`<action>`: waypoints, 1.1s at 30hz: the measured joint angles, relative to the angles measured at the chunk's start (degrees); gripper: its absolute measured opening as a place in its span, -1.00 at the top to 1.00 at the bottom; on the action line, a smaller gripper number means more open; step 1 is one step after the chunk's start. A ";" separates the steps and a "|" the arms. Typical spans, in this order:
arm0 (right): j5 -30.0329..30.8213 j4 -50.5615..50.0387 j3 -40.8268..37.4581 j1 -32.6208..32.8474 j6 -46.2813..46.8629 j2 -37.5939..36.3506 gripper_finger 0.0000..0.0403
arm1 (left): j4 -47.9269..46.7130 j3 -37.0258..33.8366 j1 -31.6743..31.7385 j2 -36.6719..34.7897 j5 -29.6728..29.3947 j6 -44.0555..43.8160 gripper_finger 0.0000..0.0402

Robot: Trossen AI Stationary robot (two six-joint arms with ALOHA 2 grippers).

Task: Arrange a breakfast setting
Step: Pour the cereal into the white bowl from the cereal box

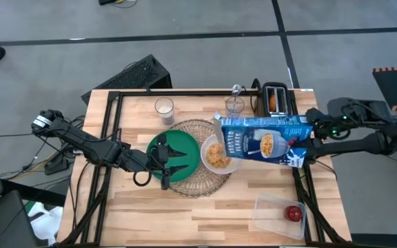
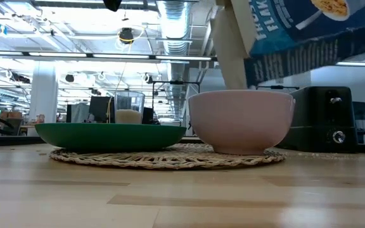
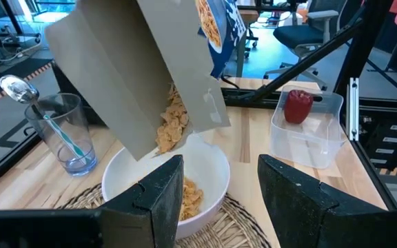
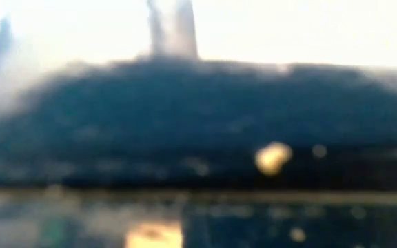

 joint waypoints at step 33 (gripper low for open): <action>-2.25 14.65 -17.59 -0.09 3.90 -25.10 -0.51 | -0.03 0.00 0.00 0.00 -0.85 0.29 0.14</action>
